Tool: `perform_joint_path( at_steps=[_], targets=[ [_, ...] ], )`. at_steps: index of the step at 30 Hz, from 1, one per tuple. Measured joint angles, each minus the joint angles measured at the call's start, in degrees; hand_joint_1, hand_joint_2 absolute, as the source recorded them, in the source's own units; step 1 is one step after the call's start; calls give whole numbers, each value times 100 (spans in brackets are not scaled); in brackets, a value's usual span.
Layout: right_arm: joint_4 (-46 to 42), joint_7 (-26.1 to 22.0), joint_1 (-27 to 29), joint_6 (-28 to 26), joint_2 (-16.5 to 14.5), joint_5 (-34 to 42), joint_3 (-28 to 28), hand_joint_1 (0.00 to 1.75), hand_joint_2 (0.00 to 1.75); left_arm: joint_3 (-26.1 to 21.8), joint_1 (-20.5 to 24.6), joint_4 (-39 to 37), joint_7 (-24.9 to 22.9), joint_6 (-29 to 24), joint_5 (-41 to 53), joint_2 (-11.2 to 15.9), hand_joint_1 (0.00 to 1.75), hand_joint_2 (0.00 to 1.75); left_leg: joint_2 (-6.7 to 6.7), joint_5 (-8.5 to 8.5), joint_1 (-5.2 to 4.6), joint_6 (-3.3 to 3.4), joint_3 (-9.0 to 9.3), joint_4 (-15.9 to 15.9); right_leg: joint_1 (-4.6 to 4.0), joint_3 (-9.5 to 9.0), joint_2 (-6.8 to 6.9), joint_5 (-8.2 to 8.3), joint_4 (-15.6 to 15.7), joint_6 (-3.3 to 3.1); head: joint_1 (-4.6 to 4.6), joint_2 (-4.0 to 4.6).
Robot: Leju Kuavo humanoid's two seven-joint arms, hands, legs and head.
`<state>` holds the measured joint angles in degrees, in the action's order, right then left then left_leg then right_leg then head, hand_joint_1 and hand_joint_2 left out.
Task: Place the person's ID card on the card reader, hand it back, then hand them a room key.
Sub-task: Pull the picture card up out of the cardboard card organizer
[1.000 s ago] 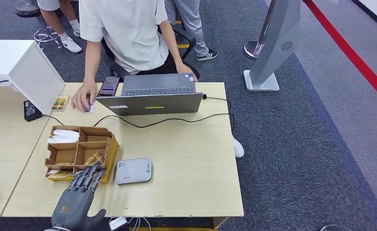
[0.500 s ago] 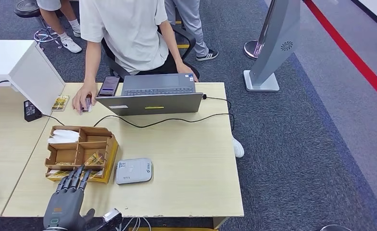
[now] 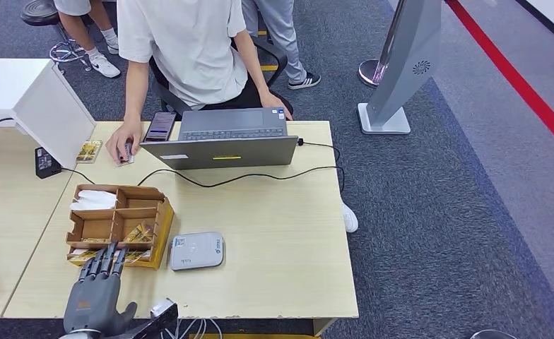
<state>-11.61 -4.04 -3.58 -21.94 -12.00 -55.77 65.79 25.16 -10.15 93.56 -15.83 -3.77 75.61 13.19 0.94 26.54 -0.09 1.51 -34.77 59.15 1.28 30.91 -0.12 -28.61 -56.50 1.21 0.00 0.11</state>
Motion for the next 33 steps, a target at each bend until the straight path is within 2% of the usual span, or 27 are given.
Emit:
perform_joint_path(
  at_steps=[5, 14, 33],
  targets=[
    [0, -14, 0, 0, 0, -5, 1, 0, 175, -246, 39, -34, 158, -150, 143, -240, 0, 175, 0, 0, 0, 0, 0, 0, 0, -5, 0, 0, 0, 0, 1, 0],
    [-2, -35, 1, 0, -2, -12, 2, 0, 175, -506, 66, -71, 276, -315, 262, -495, 0, 175, 0, 0, 0, 0, 0, 0, 0, -6, 0, 0, 0, 0, 0, 0],
    [-2, -41, 1, 0, -4, -12, 3, 0, 175, -609, 75, -101, 276, -320, 262, -624, 0, 175, 0, 0, 0, 0, 0, 0, 0, -6, 0, 0, 0, 0, 0, 0]
  ],
)
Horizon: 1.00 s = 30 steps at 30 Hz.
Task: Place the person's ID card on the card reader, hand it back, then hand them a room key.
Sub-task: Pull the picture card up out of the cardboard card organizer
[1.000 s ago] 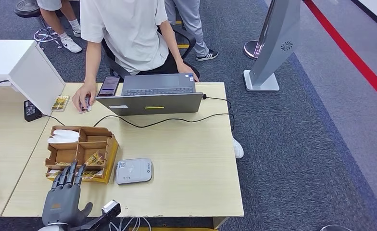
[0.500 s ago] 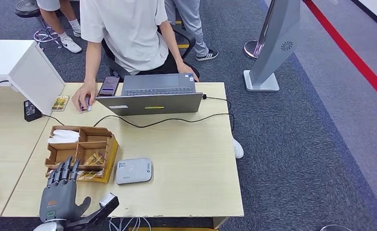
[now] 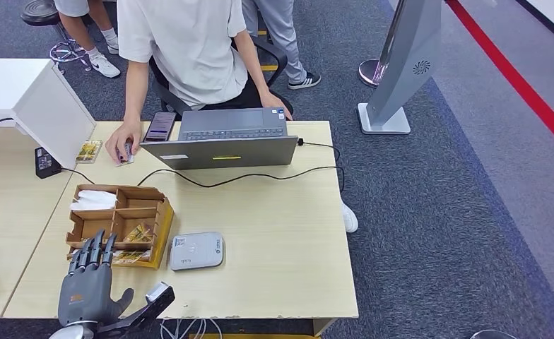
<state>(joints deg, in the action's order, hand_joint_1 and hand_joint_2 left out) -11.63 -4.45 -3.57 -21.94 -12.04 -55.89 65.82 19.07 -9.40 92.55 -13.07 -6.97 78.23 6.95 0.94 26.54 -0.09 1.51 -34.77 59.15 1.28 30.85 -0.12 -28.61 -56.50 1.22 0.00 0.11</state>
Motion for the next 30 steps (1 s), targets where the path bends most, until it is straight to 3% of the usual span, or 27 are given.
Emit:
perform_joint_path(
  at_steps=[15, 20, 24, 30],
  targets=[
    [0, -1, 0, 0, 0, -14, -1, 0, 175, -3, 4, -2, 0, 8, 7, -3, 0, 175, 0, 0, 0, 0, 0, 0, 0, 4, 0, 0, 0, 0, 0, 0],
    [0, -24, -5, 0, 0, -130, -1, 0, 175, -75, 279, -272, 28, 143, 192, -170, 0, 175, -10, -1, 0, 1, 0, 0, 0, 2, 12, 0, 1, 0, 1, 0],
    [0, -36, 0, 0, 0, -138, -1, 0, 175, -118, 410, -437, 97, 179, 234, -286, 175, 175, -7, -1, 0, 1, 1, 1, 0, -6, 9, 4, 1, 2, 1, 0],
    [0, -44, -1, 2, 0, -137, -1, 0, 175, -158, 444, -498, 239, 349, 165, -347, 175, 175, -8, -1, -1, 1, 1, 1, 0, -5, 9, 3, 1, 2, 0, 0]
  ],
)
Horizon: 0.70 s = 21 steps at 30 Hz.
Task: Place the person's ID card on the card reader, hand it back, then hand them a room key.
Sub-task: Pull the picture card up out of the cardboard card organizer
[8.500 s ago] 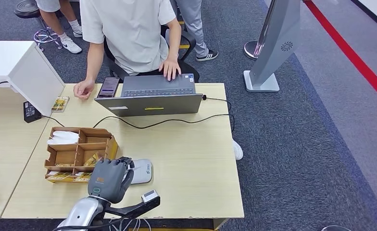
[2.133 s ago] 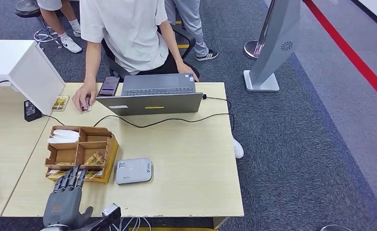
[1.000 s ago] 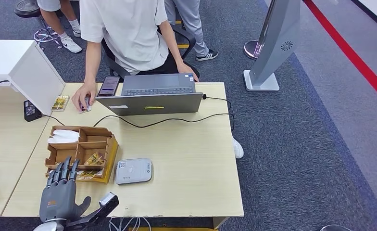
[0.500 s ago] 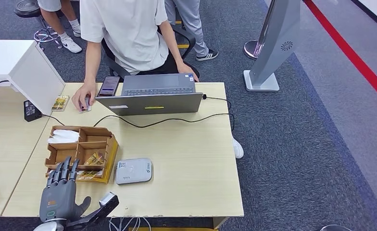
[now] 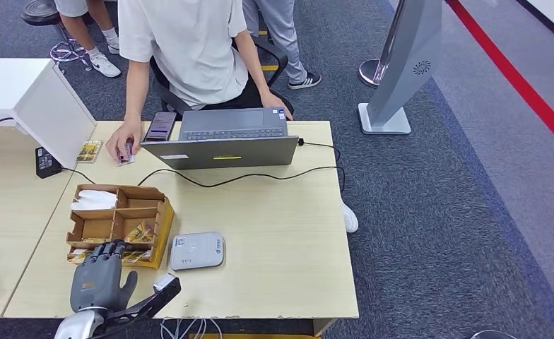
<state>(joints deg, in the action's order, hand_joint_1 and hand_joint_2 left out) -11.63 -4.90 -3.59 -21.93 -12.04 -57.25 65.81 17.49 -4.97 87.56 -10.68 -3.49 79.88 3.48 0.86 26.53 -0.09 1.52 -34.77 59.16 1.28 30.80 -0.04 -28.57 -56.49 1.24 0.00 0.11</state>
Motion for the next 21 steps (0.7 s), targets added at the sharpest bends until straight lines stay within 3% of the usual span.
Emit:
perform_joint_path(
  at_steps=[21],
  targets=[
    [-2, 0, 0, -2, 0, -53, 0, 0, 175, -40, 61, -55, 65, 34, -91, -49, 175, 175, 0, 0, 0, 0, 2, 0, 0, -2, 0, 0, 0, 0, 0, 0]
  ],
)
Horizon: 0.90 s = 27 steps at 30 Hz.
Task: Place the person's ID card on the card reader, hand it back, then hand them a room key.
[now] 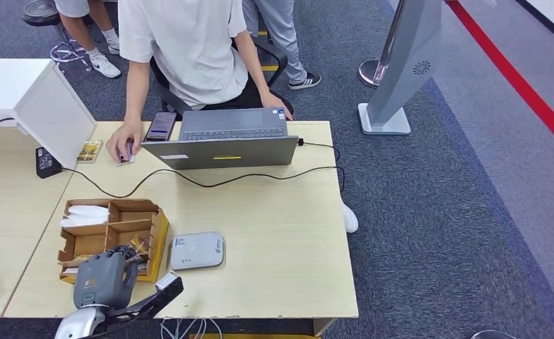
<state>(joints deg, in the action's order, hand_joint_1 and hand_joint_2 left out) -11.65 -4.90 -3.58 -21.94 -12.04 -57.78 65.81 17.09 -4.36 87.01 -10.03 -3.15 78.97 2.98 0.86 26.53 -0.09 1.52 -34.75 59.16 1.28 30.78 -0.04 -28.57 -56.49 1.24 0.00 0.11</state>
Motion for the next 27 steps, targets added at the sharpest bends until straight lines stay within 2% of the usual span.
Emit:
perform_joint_path(
  at_steps=[9, 13, 16, 21, 24, 27],
  targets=[
    [0, -16, 1, -34, 0, 21, 10, 0, 175, -53, -35, 62, 37, -265, 221, -71, 175, 175, 0, 0, 0, 0, -1, 0, 0, 0, 0, 0, 0, 0, 0, 0],
    [0, -34, 2, -77, -2, 108, 57, 0, 175, -33, -132, 565, 246, -323, 325, -44, 175, 175, 0, 0, 0, 0, -2, 0, 0, 2, 0, 0, 0, 0, 1, 0],
    [0, -74, 2, -96, -5, 190, 132, 0, 175, 158, -199, 1322, 436, -443, 441, 111, 175, 175, 0, 0, 0, 0, -2, 0, 0, 5, 0, 0, 0, 0, 0, 0],
    [-1, -126, 3, -105, -24, 220, 212, 0, 175, 723, -159, 2601, 528, -716, 732, 530, 175, 175, 1, 0, 0, 0, -1, 0, 0, 13, -1, -1, 0, 0, 0, 0],
    [-2, -129, 3, -111, -34, 217, 249, 0, 175, 954, -76, 3070, 526, -803, 801, 723, 175, 175, 1, 0, 1, 0, 1, 0, 0, 13, -1, -1, 0, 0, 1, 0],
    [-1, -128, 1, -117, -37, 156, 269, 0, 175, 1090, 181, 3316, 438, -829, 765, 805, 175, 175, -2, -3, 1, 3, 1, 0, 0, 14, 4, 0, 0, 0, -1, 0]
  ],
)
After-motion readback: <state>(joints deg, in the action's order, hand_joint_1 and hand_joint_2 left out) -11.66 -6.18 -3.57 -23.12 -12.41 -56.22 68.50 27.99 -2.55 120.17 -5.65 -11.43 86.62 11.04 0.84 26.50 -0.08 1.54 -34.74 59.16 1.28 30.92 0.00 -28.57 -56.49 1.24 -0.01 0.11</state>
